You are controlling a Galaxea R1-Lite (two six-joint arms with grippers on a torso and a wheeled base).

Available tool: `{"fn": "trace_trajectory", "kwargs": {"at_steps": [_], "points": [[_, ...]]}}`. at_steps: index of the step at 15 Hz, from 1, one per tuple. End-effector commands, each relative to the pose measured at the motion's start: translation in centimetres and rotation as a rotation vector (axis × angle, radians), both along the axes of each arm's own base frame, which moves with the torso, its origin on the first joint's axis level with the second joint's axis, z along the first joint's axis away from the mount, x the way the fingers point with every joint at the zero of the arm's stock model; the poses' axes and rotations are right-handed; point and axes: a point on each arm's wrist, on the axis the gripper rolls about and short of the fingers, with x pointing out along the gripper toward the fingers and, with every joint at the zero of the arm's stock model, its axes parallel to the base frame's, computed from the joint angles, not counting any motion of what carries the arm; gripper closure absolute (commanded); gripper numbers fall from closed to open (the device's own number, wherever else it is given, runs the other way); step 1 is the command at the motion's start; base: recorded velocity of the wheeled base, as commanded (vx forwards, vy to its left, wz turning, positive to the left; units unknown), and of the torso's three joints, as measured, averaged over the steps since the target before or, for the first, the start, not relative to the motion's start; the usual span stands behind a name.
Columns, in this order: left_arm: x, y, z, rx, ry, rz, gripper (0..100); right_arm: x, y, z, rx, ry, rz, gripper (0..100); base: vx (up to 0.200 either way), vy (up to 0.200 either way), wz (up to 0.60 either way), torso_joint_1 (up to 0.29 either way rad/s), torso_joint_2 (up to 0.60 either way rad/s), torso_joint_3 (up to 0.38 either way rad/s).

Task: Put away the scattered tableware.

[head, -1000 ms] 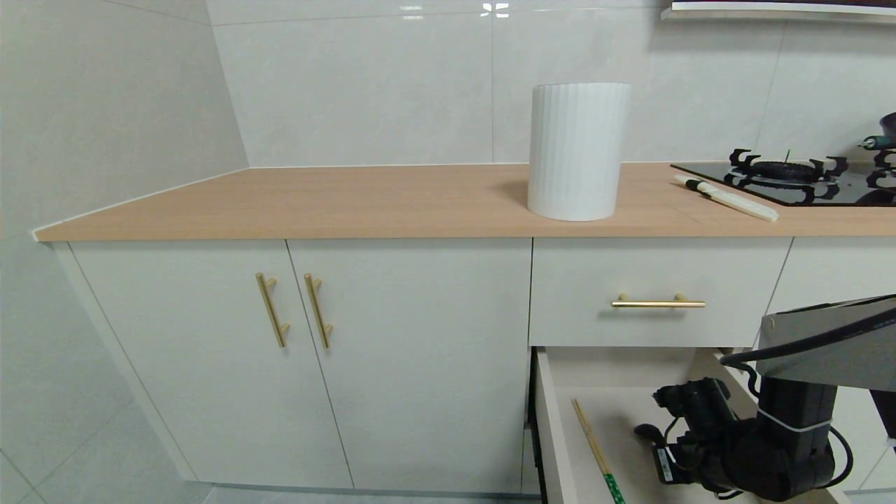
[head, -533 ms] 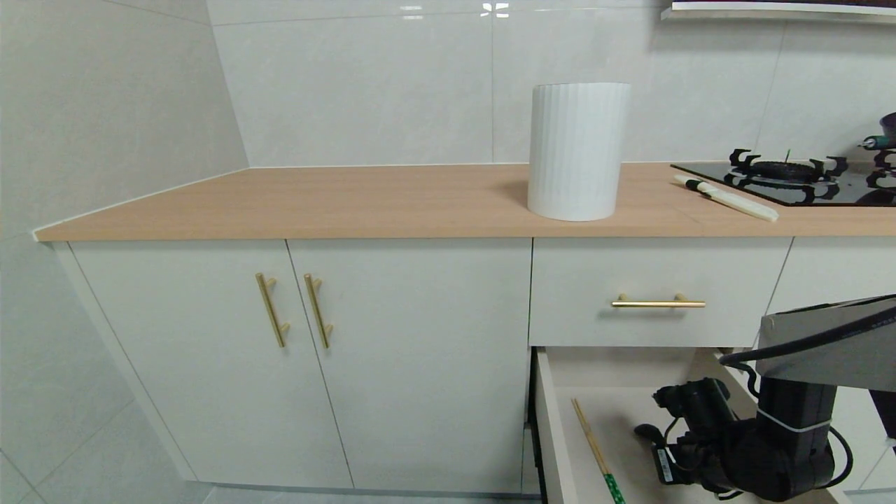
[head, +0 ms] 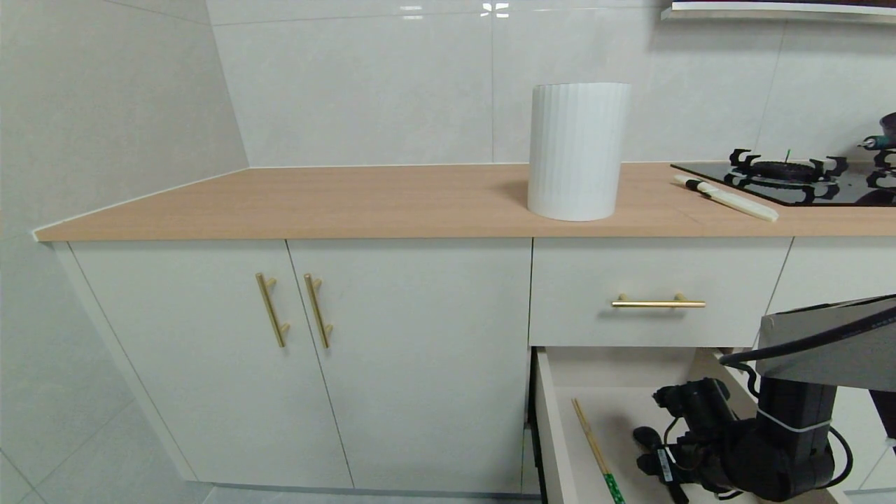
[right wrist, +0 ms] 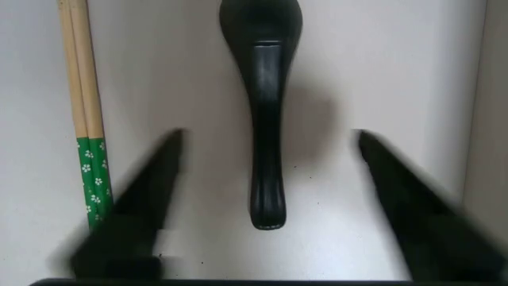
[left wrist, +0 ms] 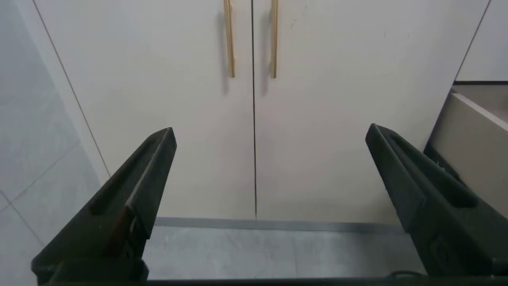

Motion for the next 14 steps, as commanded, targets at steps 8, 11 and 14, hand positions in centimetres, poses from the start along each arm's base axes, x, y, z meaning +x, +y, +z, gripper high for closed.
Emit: {"fn": "trace_trajectory", "kwargs": {"at_steps": [8,11,14], "points": [[0.0,0.0,0.0,-0.002,0.000,0.000,0,-1.0,-0.3,6.1,0.044,-0.155,-0.046,0,0.000,0.000,0.00,0.000,0.00,0.000],[0.0,0.0,0.0,-0.002,0.000,0.000,0,-3.5,-0.9,11.7,0.062,-0.229,-0.047,0,0.000,0.000,0.00,0.000,0.00,0.000],[0.0,0.0,0.0,-0.002,0.000,0.001,0,-5.3,-1.2,15.9,0.078,-0.274,-0.040,0,0.000,0.000,0.00,0.000,0.00,0.000]]}}
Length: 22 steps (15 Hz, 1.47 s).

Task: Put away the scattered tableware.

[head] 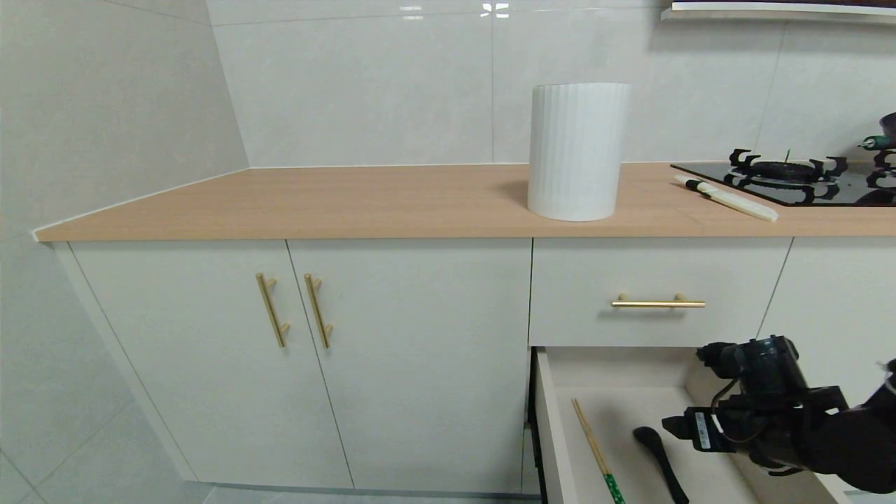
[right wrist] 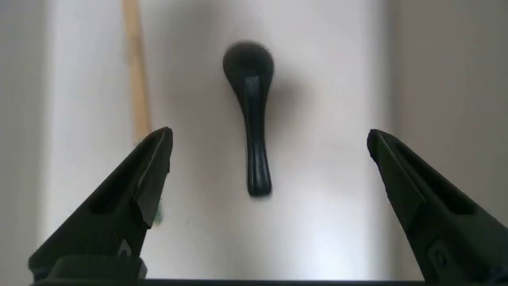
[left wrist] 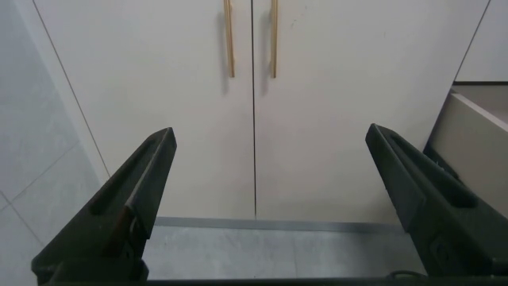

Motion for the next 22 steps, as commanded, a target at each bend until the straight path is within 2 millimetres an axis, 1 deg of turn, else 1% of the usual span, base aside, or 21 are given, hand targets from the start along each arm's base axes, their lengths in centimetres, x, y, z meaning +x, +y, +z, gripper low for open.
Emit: {"fn": "trace_trajectory", "kwargs": {"at_steps": [1,2,4,7,10,13,14,16,20,22], "points": [[0.0,0.0,0.0,0.000,0.000,0.000,0,-2.3,0.0,5.7,0.032,-0.128,0.023,0,0.000,0.000,0.00,0.000,0.00,0.000],[0.0,0.0,0.0,0.000,0.000,0.000,0,-2.8,0.2,6.1,0.031,-0.123,0.035,0,0.000,0.000,0.00,0.000,0.00,0.000],[0.0,0.0,0.0,0.000,0.000,0.000,0,-3.2,0.6,6.4,0.033,-0.123,0.056,0,0.000,0.000,0.00,0.000,0.00,0.000],[0.0,0.0,0.0,0.000,0.000,0.000,0,-3.5,0.8,6.5,0.034,-0.126,0.065,0,-0.200,0.000,0.00,0.002,0.00,0.004],[0.0,0.0,0.0,0.000,0.000,0.000,0,-3.9,1.0,7.1,0.041,-0.149,0.079,0,-0.200,0.000,0.00,-0.004,0.00,0.007],[0.0,0.0,0.0,0.000,0.000,0.000,0,-4.3,1.3,7.0,0.037,-0.129,0.098,0,-0.200,0.000,0.00,0.002,0.01,0.002],[0.0,0.0,0.0,0.000,0.000,0.000,0,-4.6,1.4,7.0,0.036,-0.123,0.107,0,0.000,0.000,0.00,0.000,0.00,0.000],[0.0,0.0,0.0,0.000,0.000,0.000,0,-5.5,1.7,7.2,0.026,-0.093,0.138,0,0.000,0.000,0.00,0.000,0.00,0.000],[0.0,0.0,0.0,0.000,0.000,0.000,0,-9.6,3.3,7.8,-0.038,0.056,0.316,0,0.000,0.000,0.00,0.000,0.00,0.000],[0.0,0.0,0.0,0.000,0.000,0.000,0,-10.6,3.8,8.0,-0.057,0.100,0.368,0,0.000,0.000,0.00,0.000,0.00,0.000]]}}
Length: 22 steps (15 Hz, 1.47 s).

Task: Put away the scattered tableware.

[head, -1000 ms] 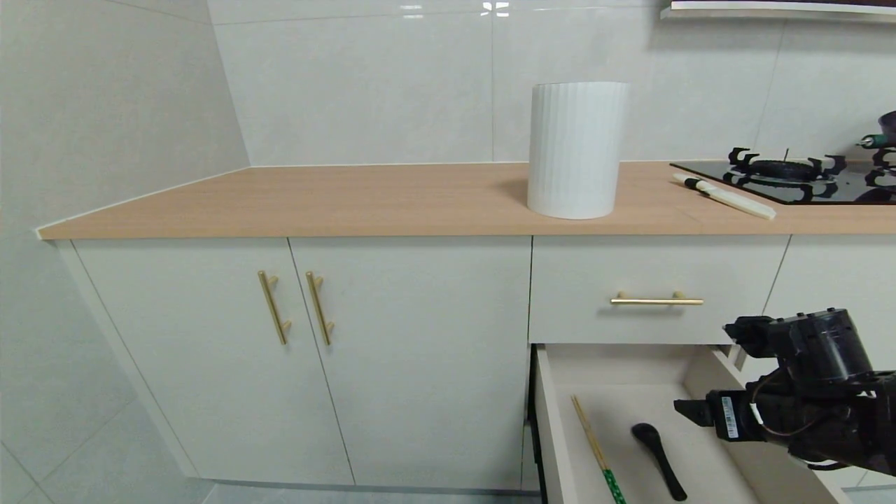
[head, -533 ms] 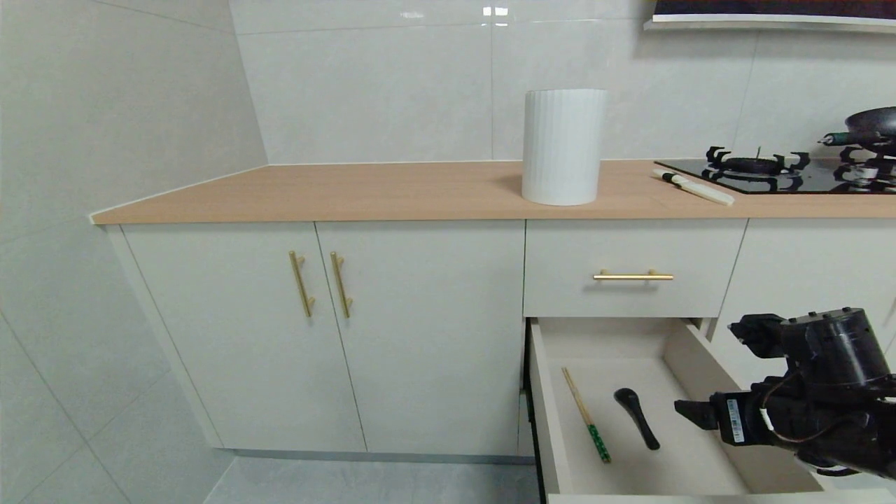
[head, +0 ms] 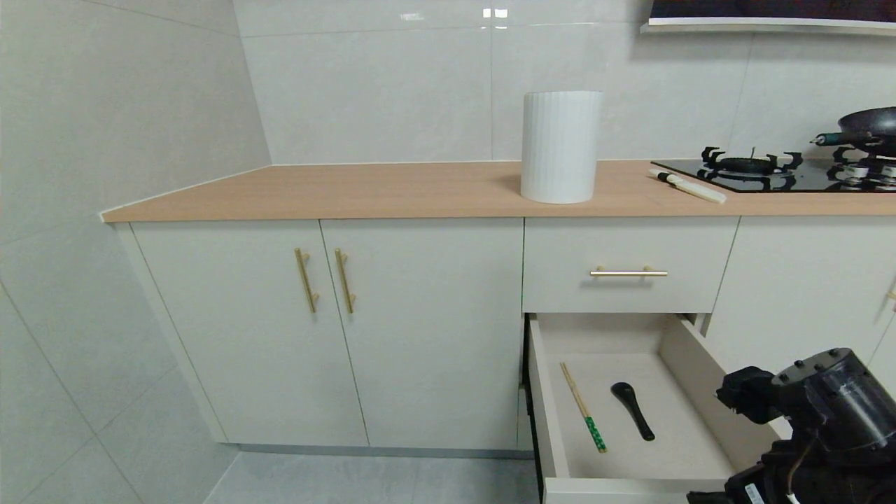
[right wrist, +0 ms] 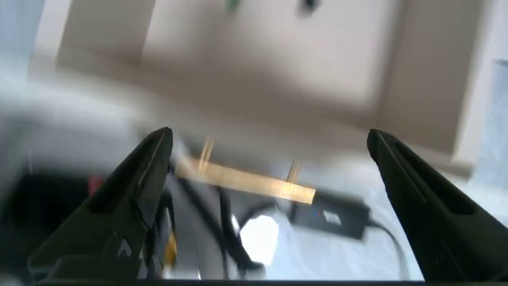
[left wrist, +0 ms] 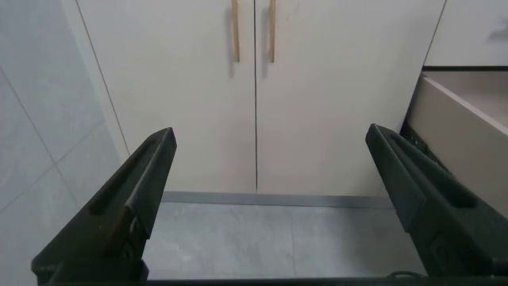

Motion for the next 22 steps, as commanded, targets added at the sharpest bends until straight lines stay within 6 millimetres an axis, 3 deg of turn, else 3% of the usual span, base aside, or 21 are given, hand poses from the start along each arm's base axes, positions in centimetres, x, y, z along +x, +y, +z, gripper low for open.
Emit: {"fn": "trace_trajectory", "kwargs": {"at_steps": [1,6,7,14,22], "points": [[0.0,0.0,0.0,0.000,0.000,0.001,0,-1.1,0.6,0.6,0.003,-0.006,0.065,0,0.000,0.000,0.00,0.000,0.00,0.000],[0.0,0.0,0.0,0.000,0.000,0.001,0,-2.1,1.6,-0.2,-0.032,0.057,0.146,0,0.000,0.000,0.00,0.000,0.00,0.000],[0.0,0.0,0.0,0.000,0.000,-0.001,0,-2.3,2.3,-1.2,-0.068,0.116,0.182,0,0.000,0.000,0.00,0.000,0.00,0.000],[0.0,0.0,0.0,0.000,0.000,0.001,0,-1.3,3.4,-3.6,-0.123,0.221,0.146,0,0.000,0.000,0.00,0.000,0.00,0.000],[0.0,0.0,0.0,0.000,0.000,0.001,0,2.9,3.3,-3.9,-0.054,0.222,-0.107,0,0.000,0.000,0.00,0.000,0.00,0.000]]}}
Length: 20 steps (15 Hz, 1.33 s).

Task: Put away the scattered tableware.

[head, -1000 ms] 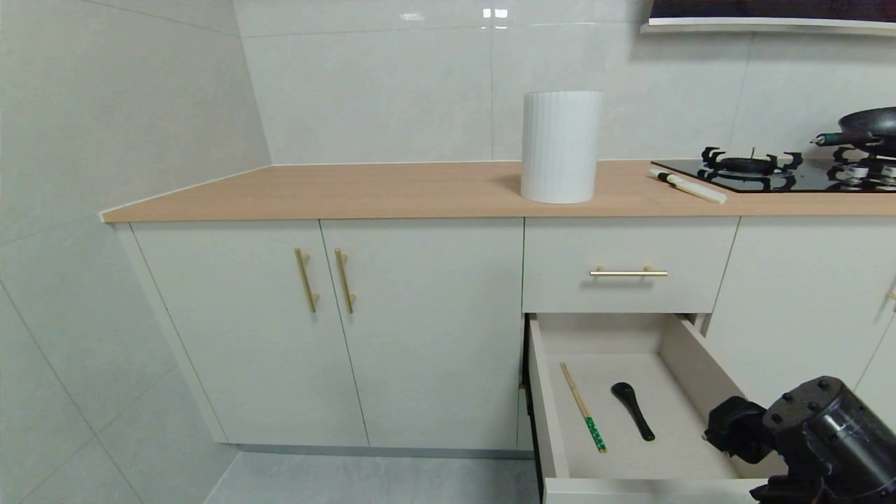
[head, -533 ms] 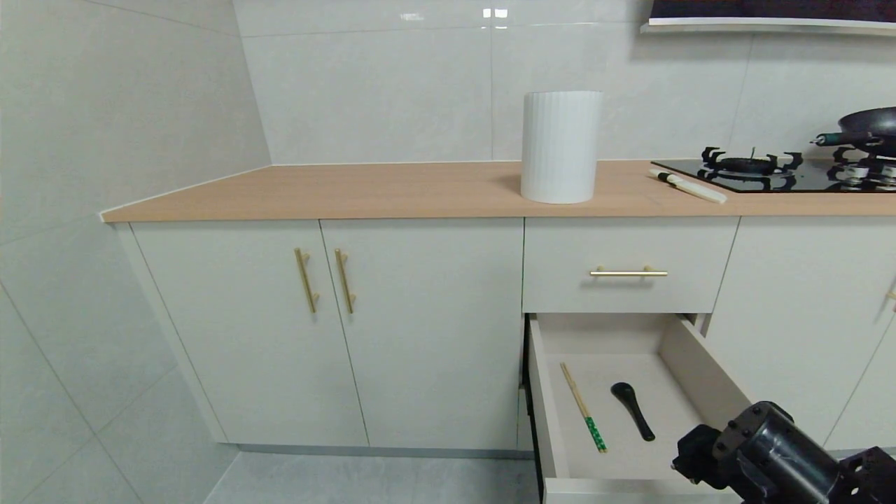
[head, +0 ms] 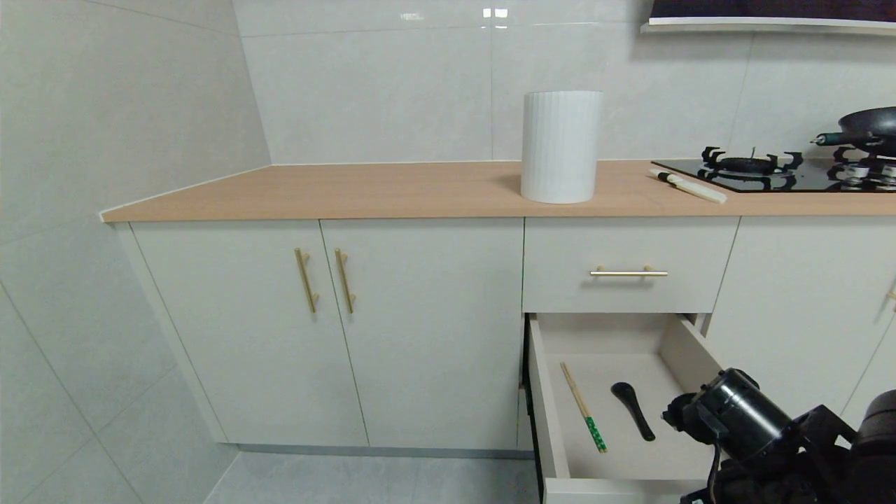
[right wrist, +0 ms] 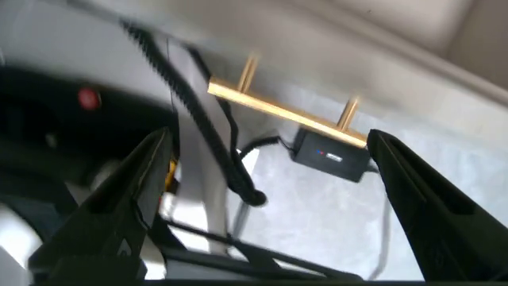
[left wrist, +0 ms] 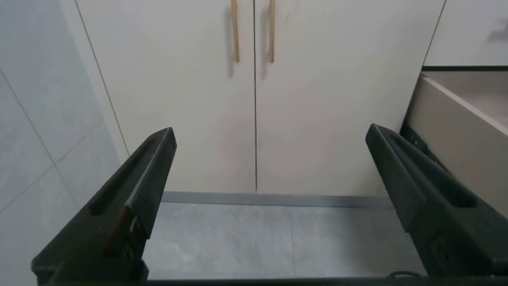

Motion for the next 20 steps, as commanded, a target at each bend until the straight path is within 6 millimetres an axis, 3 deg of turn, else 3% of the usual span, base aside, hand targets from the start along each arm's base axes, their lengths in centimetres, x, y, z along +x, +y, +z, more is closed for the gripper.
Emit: {"fn": "trace_trajectory", "kwargs": {"at_steps": [1,10,20], "points": [[0.0,0.0,0.0,0.000,0.000,0.000,0,1.0,0.1,-0.5,-0.007,0.009,-0.052,0,0.000,0.000,0.00,0.000,0.00,0.000],[0.0,0.0,0.0,0.000,0.000,0.000,0,4.2,-0.1,-1.4,-0.005,-0.003,-0.229,0,0.000,0.000,0.00,0.000,0.00,0.000],[0.0,0.0,0.0,0.000,0.000,0.000,0,9.5,-1.6,-4.0,0.051,-0.212,-0.405,0,0.000,0.000,0.00,0.000,0.00,0.000]]}}
